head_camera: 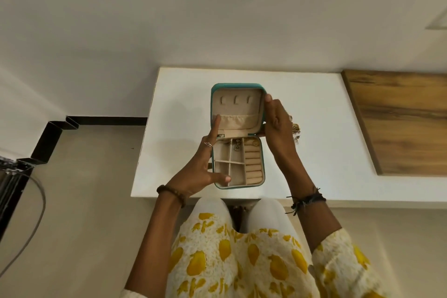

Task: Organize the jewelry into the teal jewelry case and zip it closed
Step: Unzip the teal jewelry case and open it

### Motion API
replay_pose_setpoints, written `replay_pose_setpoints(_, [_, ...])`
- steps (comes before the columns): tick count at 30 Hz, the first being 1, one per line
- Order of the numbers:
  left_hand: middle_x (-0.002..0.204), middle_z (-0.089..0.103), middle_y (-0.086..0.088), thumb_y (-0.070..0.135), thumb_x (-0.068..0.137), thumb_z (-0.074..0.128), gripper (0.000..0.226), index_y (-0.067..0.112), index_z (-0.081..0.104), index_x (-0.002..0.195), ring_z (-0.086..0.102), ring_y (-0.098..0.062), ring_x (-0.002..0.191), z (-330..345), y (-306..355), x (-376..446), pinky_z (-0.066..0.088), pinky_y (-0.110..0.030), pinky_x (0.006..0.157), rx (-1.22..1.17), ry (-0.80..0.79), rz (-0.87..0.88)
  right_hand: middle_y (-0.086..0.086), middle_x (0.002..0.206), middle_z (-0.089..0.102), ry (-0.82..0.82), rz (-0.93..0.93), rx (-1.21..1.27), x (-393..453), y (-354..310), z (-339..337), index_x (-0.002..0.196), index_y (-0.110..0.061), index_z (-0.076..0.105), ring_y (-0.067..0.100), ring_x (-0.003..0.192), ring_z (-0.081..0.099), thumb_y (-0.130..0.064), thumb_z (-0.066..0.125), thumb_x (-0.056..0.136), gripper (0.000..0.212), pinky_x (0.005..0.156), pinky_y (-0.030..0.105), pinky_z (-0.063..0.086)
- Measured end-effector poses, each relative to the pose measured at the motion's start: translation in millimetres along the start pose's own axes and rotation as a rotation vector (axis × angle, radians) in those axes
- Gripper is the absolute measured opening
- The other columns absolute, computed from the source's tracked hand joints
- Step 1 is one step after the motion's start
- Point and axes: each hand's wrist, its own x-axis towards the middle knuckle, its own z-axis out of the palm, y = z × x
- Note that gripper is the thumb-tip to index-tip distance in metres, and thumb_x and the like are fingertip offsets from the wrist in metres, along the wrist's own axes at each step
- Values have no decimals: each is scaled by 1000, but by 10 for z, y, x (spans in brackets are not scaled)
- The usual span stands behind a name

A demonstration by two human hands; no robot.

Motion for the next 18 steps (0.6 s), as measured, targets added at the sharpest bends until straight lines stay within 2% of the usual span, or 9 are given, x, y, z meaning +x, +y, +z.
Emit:
replay_pose_setpoints(2, [125,21,35,-2,69,74,121,56,-11,134,30,-9,130,0,-151,64,36,-21,99,33,8,-63,2,81,47,-38,53,67,7,208,47,87,-8,45,18,76,55,-42,36,98,36,58,32,57])
replay_pose_setpoints(4, [126,25,27,0,65,74,125,49,-15,138,30,-9,129,21,-295,113,36,-21,100,46,11,-127,3,86,51,-71,88,111,12,424,88,91,-10,49,15,71,59,-35,38,98,29,60,23,56])
replay_pose_setpoints(8, [140,27,2,8,53,71,126,54,-15,132,34,-16,130,64,-476,208,41,-33,104,83,69,-182,13,96,59,-110,139,166,15,724,162,101,-6,49,18,74,63,-27,44,97,22,66,20,55])
replay_pose_setpoints(10, [142,31,-1,10,51,74,129,56,-15,131,37,-19,128,67,-500,266,40,-40,105,137,95,-201,14,89,59,-75,183,207,29,800,197,91,-12,43,18,72,63,-22,48,96,12,63,18,53])
replay_pose_setpoints(13, [133,42,6,10,58,81,131,46,-17,137,40,-19,120,60,-460,309,36,-43,105,312,116,-295,17,87,57,-46,206,203,75,899,223,82,-17,41,22,73,61,-19,51,94,16,61,17,53])
replay_pose_setpoints(14, [133,43,3,10,60,81,130,45,-18,137,40,-21,119,54,-461,318,36,-44,105,347,125,-316,17,87,56,-46,206,188,81,923,226,81,-17,43,22,74,61,-18,52,94,16,62,17,53])
replay_pose_setpoints(18, [141,34,-7,11,63,80,129,46,-23,132,34,-31,125,52,-459,336,33,-49,104,444,125,-367,3,83,62,-19,167,137,38,960,187,81,-15,52,6,70,63,-14,56,91,11,64,17,52])
